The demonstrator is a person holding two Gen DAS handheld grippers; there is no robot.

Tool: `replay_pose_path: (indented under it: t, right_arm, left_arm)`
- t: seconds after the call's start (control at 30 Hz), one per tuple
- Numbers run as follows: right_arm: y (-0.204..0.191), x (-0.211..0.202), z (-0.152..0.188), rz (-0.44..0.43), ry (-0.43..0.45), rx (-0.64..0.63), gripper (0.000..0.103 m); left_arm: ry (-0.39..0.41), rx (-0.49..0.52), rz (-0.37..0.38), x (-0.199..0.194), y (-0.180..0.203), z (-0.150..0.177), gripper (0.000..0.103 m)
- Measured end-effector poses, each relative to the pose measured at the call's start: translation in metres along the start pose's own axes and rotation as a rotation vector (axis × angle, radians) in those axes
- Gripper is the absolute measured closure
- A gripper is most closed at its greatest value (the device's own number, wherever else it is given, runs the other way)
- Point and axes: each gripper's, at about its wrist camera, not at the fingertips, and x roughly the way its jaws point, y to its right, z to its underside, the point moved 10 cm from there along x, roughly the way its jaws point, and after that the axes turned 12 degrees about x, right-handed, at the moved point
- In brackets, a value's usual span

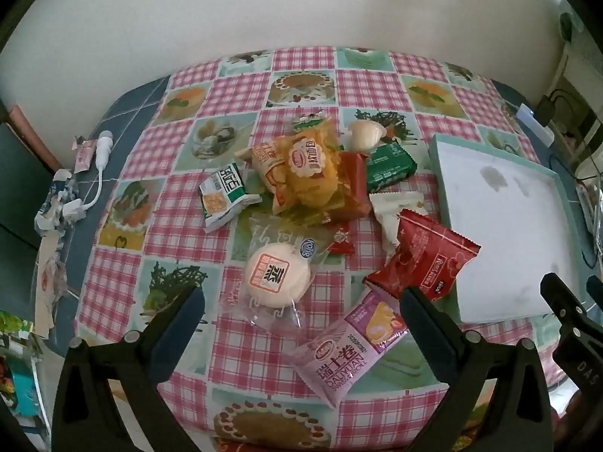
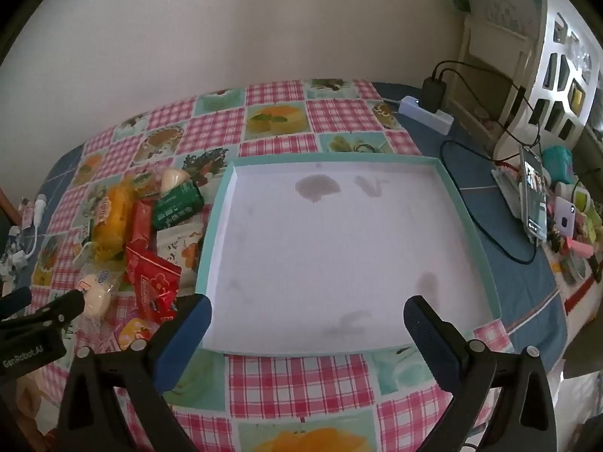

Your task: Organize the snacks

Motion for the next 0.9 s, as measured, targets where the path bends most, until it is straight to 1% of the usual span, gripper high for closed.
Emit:
replay_pose_path:
  t: [0.3,0.57,0.73,0.9]
  right_arm:
    - [0.0001,-0.0004,-0.0002,-0.002,0.003,0.002,0.000]
    - [-0.0006,-0.0017,-0.0035,0.001,0.000,0.004,0.000]
    - [-0.0001,0.0058,0.0031,-0.004,-0.011,0.013,0.000]
    - [0.0006,0.0032,0.0018,-0.004,-0.017,0.014,0.000]
  left_arm:
    - [-0.006,-0.008,0.004,-0.0018,-0.0018,0.0014,0.000]
    - [-0.009,0.007,-0.007,0.0012,-0.0017,0.0004,0.000]
    - [-0.014,0.012,-0.009,0.0026,-0.0014,0.0008,0.000]
    - [-0.017,0.017,-0.009,0.0034,-0.0005,0.0018,0.000]
